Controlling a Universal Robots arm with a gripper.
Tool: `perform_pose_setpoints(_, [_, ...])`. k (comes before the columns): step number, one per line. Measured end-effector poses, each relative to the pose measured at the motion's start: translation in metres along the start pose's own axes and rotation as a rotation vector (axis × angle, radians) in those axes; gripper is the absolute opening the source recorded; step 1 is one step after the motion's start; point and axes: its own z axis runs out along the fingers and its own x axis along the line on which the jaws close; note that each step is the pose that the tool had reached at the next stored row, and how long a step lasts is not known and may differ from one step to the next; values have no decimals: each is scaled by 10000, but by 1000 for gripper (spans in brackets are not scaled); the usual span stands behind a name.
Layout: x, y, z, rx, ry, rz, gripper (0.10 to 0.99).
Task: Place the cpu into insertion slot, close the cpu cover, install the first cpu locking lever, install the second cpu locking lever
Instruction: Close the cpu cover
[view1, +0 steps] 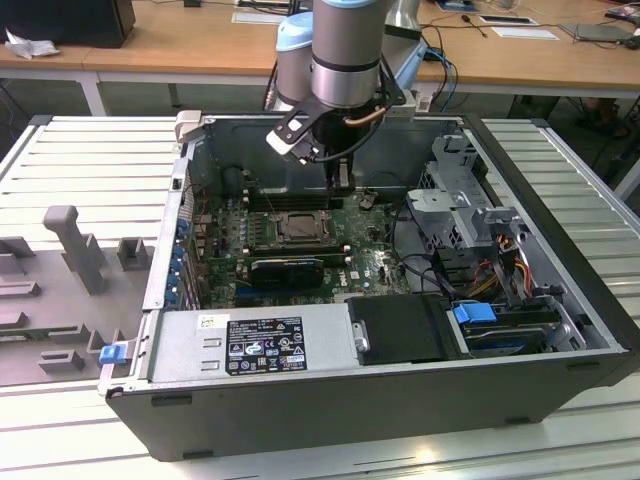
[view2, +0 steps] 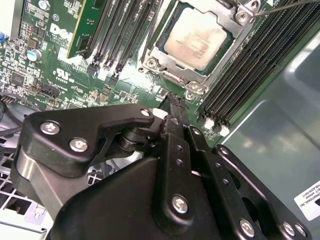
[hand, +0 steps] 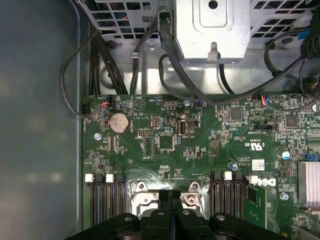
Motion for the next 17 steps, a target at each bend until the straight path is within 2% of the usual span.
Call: perform_pose_setpoints(17, [-1,-56,-3,0,0,0,106])
